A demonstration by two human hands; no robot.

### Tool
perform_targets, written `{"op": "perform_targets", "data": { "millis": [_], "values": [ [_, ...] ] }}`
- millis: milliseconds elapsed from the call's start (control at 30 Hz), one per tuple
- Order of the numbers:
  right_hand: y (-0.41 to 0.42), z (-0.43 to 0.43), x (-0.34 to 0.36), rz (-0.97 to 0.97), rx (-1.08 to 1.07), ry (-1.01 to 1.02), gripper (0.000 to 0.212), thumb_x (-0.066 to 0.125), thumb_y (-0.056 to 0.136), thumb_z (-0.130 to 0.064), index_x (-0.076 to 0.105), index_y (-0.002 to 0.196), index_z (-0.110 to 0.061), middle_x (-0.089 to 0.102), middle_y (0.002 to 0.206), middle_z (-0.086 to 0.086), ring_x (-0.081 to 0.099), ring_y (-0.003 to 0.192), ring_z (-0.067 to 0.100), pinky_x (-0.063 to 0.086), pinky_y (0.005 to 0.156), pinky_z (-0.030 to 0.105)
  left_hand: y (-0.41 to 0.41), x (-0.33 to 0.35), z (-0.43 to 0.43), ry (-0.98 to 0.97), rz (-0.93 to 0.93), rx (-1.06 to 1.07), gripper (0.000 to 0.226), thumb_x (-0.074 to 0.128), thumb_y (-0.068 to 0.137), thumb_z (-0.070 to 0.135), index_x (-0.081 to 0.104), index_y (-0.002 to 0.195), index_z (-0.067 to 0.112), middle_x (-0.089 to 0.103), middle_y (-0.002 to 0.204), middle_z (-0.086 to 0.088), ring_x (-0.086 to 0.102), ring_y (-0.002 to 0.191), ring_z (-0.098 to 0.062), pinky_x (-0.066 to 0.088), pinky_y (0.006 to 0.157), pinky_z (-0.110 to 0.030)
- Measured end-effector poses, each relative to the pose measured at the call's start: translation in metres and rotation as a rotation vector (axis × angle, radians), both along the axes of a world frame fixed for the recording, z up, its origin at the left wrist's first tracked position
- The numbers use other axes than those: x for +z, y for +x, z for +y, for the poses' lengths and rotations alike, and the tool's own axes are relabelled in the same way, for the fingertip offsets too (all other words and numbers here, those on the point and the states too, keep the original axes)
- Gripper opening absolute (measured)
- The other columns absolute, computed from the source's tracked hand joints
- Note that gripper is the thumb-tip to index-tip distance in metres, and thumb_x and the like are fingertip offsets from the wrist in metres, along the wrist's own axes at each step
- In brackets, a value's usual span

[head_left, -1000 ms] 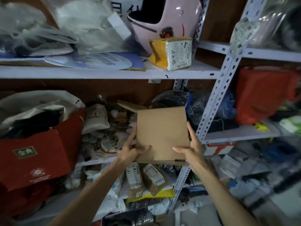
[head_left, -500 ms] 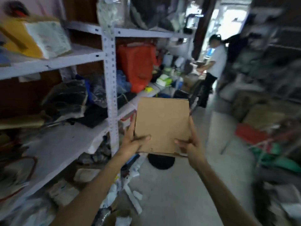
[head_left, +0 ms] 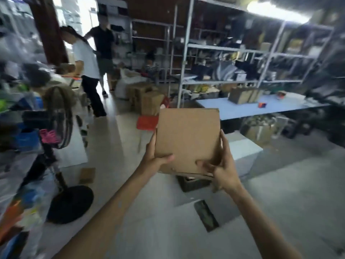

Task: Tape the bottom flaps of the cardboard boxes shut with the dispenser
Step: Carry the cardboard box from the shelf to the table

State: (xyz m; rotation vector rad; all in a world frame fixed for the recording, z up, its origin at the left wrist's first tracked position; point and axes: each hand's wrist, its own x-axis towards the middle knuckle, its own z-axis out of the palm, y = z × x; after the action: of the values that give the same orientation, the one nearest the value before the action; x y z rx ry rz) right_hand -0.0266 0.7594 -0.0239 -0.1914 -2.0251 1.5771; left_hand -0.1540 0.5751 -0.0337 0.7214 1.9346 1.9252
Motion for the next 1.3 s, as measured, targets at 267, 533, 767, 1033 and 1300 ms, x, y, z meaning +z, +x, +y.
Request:
{"op": "perform_targets", "data": {
  "millis": [267, 533, 767, 1033, 1300],
  "values": [
    [0.092, 0.123, -0.012, 0.001, -0.372, -0.079, 0.115, 0.086, 0.063, -0.002, 0.021, 0.145, -0.049, 0.030, 0.152, -0.012, 0.033, 0.138, 0.011, 0.038, 0.107, 0.055, 0.034, -0.011, 0.179, 0.011, -0.023, -0.368, 0.103, 0.076, 0.079, 0.005, 0.012, 0.149, 0.045, 0.042, 0.140, 0.015, 0.052, 0.111, 0.013, 0.046, 0.083, -0.008],
    [0.112, 0.214, -0.022, -0.019, -0.654, -0.053, 0.117, 0.087, 0.059, -0.007, 0.019, 0.147, -0.045, 0.029, 0.151, -0.005, 0.041, 0.131, 0.012, 0.047, 0.100, 0.047, 0.026, -0.025, 0.329, -0.049, -0.026, -0.632, 0.103, 0.077, 0.079, 0.016, 0.009, 0.148, 0.052, 0.032, 0.153, 0.005, 0.039, 0.135, -0.017, 0.033, 0.114, -0.048],
    [0.098, 0.283, -0.017, -0.042, -0.825, -0.003, 0.120, 0.087, 0.062, -0.001, 0.014, 0.152, -0.032, 0.030, 0.148, -0.003, 0.043, 0.129, 0.020, 0.053, 0.092, 0.043, 0.002, -0.026, 0.436, -0.093, -0.045, -0.819, 0.107, 0.080, 0.076, 0.023, 0.006, 0.143, 0.061, 0.025, 0.155, 0.008, 0.032, 0.140, -0.016, 0.029, 0.115, -0.051],
    [0.102, 0.380, -0.025, -0.072, -0.997, -0.042, 0.121, 0.088, 0.062, -0.006, 0.011, 0.152, -0.032, 0.032, 0.151, -0.004, 0.041, 0.133, 0.020, 0.043, 0.103, 0.052, 0.004, -0.029, 0.570, -0.135, -0.039, -1.007, 0.102, 0.074, 0.082, 0.019, 0.003, 0.146, 0.054, 0.027, 0.154, 0.015, 0.036, 0.131, -0.006, 0.031, 0.111, -0.034],
    [0.119, 0.523, -0.038, -0.046, -1.025, -0.061, 0.122, 0.088, 0.060, -0.015, 0.010, 0.152, -0.031, 0.030, 0.148, -0.013, 0.039, 0.128, -0.001, 0.040, 0.105, 0.023, 0.029, -0.032, 0.713, -0.094, 0.017, -1.007, 0.101, 0.072, 0.084, 0.009, 0.004, 0.151, 0.043, 0.026, 0.155, 0.005, 0.032, 0.139, -0.015, 0.028, 0.117, -0.045]
  ]
}}
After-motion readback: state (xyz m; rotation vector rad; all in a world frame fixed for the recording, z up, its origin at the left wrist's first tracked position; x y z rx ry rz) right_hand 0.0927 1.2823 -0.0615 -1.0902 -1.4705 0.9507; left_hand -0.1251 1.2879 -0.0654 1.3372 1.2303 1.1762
